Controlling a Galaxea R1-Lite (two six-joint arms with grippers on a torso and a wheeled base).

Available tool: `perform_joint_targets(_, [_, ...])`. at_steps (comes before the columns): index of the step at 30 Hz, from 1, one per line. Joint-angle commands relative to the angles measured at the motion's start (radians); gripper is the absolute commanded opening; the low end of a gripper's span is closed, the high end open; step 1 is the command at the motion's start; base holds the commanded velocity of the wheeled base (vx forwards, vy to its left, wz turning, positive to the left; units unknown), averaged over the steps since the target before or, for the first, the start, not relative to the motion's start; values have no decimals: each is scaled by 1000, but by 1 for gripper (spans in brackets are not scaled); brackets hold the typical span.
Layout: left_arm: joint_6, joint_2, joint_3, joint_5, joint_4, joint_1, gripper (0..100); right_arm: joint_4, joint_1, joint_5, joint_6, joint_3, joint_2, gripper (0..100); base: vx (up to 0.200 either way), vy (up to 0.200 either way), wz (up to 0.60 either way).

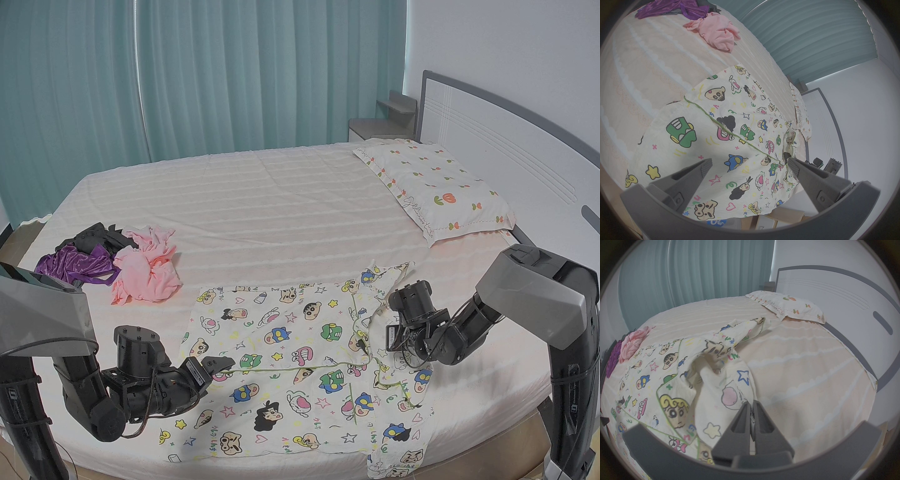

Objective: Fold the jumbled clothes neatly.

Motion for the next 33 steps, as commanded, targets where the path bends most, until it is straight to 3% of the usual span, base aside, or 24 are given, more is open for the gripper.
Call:
perform_joint_targets(1, [0,-1,0,0,0,-1,100,-2,-28,-10,-7,-1,-8,0,0,0,0])
perform_joint_targets(33, [1,-1,0,0,1,-3,100,-11,-270,-14,-12,22,-2,0,0,0,0])
